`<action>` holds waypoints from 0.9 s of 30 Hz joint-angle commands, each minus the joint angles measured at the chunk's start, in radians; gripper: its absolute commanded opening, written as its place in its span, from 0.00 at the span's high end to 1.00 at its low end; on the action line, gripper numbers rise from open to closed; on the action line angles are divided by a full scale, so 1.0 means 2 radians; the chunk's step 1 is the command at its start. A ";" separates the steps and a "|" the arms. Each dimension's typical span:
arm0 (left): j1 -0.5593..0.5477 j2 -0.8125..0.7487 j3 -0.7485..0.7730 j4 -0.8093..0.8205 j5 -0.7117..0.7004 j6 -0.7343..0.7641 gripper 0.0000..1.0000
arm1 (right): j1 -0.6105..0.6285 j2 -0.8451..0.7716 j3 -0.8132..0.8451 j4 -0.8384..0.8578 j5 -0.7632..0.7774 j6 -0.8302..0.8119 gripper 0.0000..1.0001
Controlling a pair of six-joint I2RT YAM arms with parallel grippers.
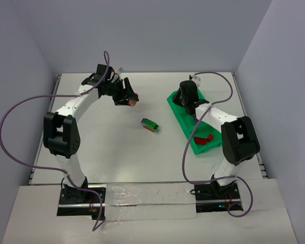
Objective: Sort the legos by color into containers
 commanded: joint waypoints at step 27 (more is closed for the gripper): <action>0.000 -0.002 0.039 -0.021 -0.005 0.020 1.00 | -0.020 0.014 0.103 -0.061 0.046 -0.036 0.42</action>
